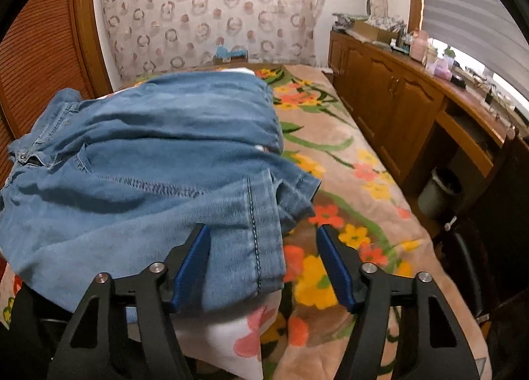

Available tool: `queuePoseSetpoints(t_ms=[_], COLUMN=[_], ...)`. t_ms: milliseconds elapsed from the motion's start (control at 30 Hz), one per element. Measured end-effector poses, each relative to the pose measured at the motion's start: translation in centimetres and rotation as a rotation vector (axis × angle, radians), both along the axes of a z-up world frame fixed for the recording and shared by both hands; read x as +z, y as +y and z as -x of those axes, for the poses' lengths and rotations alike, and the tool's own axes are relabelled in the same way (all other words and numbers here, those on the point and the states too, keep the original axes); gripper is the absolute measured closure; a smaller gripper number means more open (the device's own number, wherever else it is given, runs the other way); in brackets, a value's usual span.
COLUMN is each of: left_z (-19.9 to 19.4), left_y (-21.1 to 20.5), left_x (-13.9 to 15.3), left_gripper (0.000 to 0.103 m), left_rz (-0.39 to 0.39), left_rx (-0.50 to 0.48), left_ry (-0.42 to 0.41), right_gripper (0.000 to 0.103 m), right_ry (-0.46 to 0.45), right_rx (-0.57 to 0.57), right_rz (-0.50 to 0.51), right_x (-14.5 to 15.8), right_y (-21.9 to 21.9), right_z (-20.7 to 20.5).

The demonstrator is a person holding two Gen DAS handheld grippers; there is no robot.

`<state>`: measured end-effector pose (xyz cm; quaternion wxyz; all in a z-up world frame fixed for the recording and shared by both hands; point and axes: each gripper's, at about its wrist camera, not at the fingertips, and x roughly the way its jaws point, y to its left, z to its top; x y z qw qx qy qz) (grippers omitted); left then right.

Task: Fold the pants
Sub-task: 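Grasp the jeans leg hem with the right tool while the left tool grasps the waist, then lift the jeans with both tools, fold them over, lay down and open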

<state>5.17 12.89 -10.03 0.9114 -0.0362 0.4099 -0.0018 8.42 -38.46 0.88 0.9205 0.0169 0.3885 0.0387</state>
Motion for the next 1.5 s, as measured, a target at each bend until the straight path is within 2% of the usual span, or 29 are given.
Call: queuePoseSetpoints(t_ms=[100, 167, 333, 567, 633, 700, 733, 800, 867, 1133, 1333, 1500], left_z=[-0.1, -0.3, -0.5, -0.6, -0.5, -0.4, -0.4, -0.2, 0.2, 1.3, 1.6, -0.7], left_y=[0.1, 0.1, -0.2, -0.3, -0.3, -0.3, -0.5, -0.8, -0.8, -0.6, -0.7, -1.6], left_x=[-0.1, -0.1, -0.1, -0.2, -0.2, -0.1, 0.0, 0.4, 1.3, 7.9, 12.1, 14.1], left_gripper=[0.037, 0.037, 0.036, 0.033, 0.042, 0.065, 0.068, 0.083, 0.087, 0.091, 0.091, 0.092], left_rz=[0.018, 0.023, 0.015, 0.002, 0.019, 0.051, 0.056, 0.062, 0.068, 0.052, 0.049, 0.012], left_rx=[-0.002, -0.003, -0.001, 0.004, -0.012, -0.032, -0.038, -0.047, -0.052, -0.056, -0.068, -0.082], left_ry=[-0.01, -0.017, -0.017, -0.026, -0.038, -0.046, -0.048, -0.059, -0.094, -0.262, -0.362, -0.403], right_gripper=[0.059, 0.078, 0.097, 0.098, 0.098, 0.098, 0.098, 0.098, 0.098, 0.098, 0.098, 0.098], right_ry=[0.022, 0.024, -0.014, -0.128, -0.159, -0.189, -0.201, -0.227, -0.249, -0.399, -0.512, -0.537], right_rx=[0.003, 0.016, 0.058, 0.064, 0.064, 0.07, 0.072, 0.069, 0.065, 0.028, 0.019, 0.029], right_rz=[-0.028, -0.03, -0.05, -0.088, -0.084, -0.079, -0.075, -0.066, -0.051, 0.023, 0.058, 0.118], right_x=[0.1, 0.5, 2.4, 4.7, 4.9, 5.5, 5.4, 5.7, 5.7, 7.8, 10.0, 8.8], right_y=[0.0, 0.3, -0.3, -1.8, -2.2, -2.1, -1.8, -1.7, -1.6, -2.2, -1.9, -0.5], right_z=[0.9, 1.5, 3.2, 7.1, 8.4, 9.0, 9.4, 10.1, 9.9, 8.4, 10.0, 7.8])
